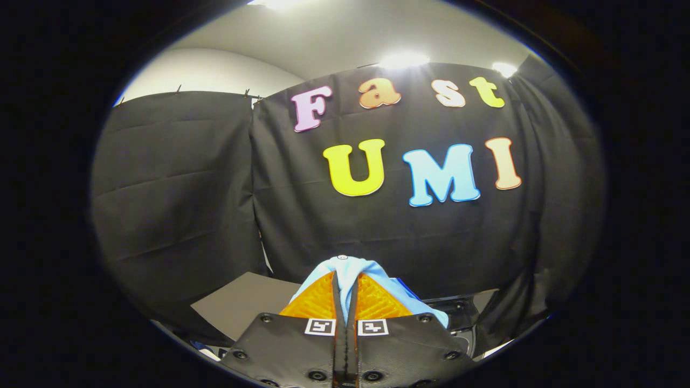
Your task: Put the clothes into the washing machine and then close the washing machine lid.
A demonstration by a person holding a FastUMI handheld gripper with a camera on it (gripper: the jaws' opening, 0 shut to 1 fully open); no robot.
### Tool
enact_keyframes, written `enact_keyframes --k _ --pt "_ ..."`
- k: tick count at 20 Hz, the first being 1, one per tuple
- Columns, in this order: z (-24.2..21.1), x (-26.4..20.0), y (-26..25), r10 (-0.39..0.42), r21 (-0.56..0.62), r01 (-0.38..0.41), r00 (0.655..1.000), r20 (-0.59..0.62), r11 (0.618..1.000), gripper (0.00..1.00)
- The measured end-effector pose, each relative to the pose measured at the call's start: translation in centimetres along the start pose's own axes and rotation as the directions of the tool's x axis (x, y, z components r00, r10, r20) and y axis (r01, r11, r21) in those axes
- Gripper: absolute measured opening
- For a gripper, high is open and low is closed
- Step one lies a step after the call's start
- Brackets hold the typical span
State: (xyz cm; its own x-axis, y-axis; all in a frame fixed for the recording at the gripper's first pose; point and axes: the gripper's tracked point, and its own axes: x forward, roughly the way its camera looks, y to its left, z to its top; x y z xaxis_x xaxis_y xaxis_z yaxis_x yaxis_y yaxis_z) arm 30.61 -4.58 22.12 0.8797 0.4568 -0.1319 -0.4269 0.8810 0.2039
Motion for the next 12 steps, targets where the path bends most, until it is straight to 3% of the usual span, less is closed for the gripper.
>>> enact_keyframes --k 6,12 --pt "-2.7 -1.7 -7.1 -0.054 0.019 0.055 0.998 -0.04 0.998 0.01" --pt "-5.9 -1.2 -8.7 -0.043 0.029 0.046 0.994 -0.097 0.999 0.01"
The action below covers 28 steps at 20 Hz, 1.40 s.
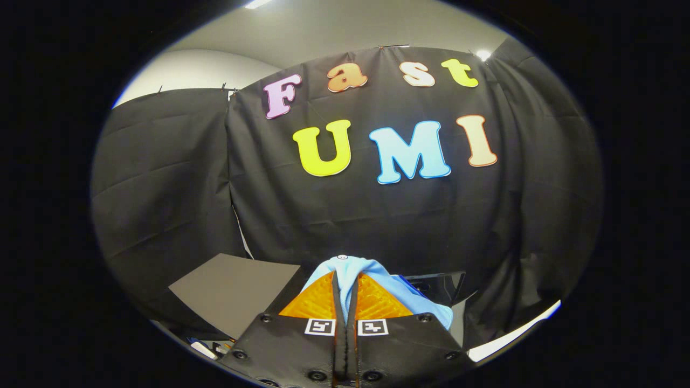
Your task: Put the clothes into the washing machine and then close the washing machine lid.
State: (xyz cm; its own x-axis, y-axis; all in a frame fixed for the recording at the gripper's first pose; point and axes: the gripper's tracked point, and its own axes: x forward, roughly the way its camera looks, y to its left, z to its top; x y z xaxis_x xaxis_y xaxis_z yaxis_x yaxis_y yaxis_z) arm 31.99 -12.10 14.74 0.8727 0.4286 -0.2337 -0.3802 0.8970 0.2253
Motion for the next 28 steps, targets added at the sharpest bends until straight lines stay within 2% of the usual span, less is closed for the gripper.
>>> enact_keyframes --k 6,15,23,28 --pt "-5.3 1.9 -0.9 0.004 0.006 -0.004 0.996 -0.089 1.0 0.01" --pt "-15.9 5.9 -2.8 -0.025 0.005 0.027 0.969 -0.247 1.0 0.01" --pt "-24.5 9.8 -4.5 -0.066 -0.028 0.06 0.922 -0.38 0.998 0.01" --pt "-29.7 11.6 -5.7 -0.115 -0.046 0.106 0.866 -0.487 0.993 0.01"
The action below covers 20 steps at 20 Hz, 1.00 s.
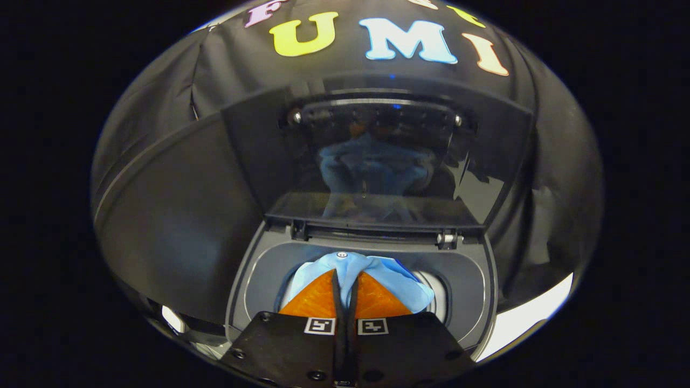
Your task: Put the clothes into the washing machine and then close the washing machine lid.
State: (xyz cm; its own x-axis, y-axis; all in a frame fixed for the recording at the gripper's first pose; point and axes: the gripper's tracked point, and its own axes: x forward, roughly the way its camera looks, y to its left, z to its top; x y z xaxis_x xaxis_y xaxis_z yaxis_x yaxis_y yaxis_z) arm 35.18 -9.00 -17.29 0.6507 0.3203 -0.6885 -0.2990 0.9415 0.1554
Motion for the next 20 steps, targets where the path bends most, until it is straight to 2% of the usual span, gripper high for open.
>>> enact_keyframes --k 4,9,12,20 --pt "-3.7 3.5 -1.3 -0.033 0.037 0.038 0.991 -0.126 0.999 0.01" --pt "-7.4 5.1 -1.8 -0.039 0.145 0.069 0.978 -0.204 0.987 0.01" --pt "-8.1 5.4 -2.0 -0.052 0.188 0.094 0.975 -0.217 0.978 0.01" --pt "-8.8 5.0 -2.0 -0.075 0.193 0.121 0.971 -0.226 0.974 0.02"
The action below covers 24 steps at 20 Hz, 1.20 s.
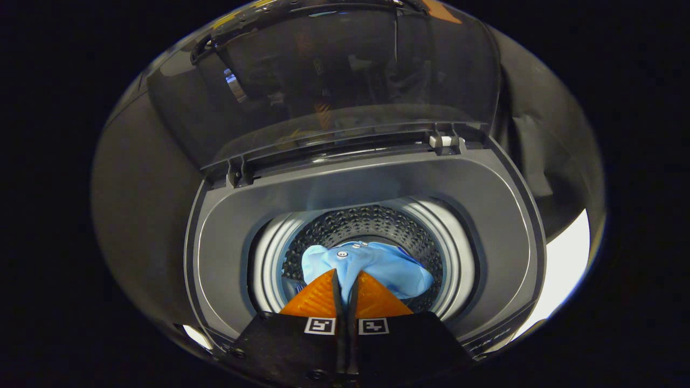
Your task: Put the clothes into the washing machine and then close the washing machine lid.
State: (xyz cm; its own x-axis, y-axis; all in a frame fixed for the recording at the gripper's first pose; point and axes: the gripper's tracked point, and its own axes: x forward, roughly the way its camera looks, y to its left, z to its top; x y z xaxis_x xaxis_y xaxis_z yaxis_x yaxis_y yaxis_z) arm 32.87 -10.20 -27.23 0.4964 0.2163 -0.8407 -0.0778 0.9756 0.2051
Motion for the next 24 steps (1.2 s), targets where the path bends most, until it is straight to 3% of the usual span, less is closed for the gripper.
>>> enact_keyframes --k 4,6,8,17,24 --pt "-0.1 -0.7 -0.1 0.011 0.015 -0.011 1.0 0.014 1.0 0.06" --pt "-1.0 0.0 0.0 0.018 0.022 -0.018 1.0 -0.01 1.0 0.51" --pt "-0.4 -0.9 -1.3 -0.038 -0.017 0.038 0.999 0.032 0.999 0.97" --pt "1.5 -3.4 -1.4 -0.012 0.002 0.012 0.997 0.078 1.0 0.99" --pt "4.5 -7.0 -1.0 0.026 0.018 -0.029 0.982 0.186 0.999 0.98"
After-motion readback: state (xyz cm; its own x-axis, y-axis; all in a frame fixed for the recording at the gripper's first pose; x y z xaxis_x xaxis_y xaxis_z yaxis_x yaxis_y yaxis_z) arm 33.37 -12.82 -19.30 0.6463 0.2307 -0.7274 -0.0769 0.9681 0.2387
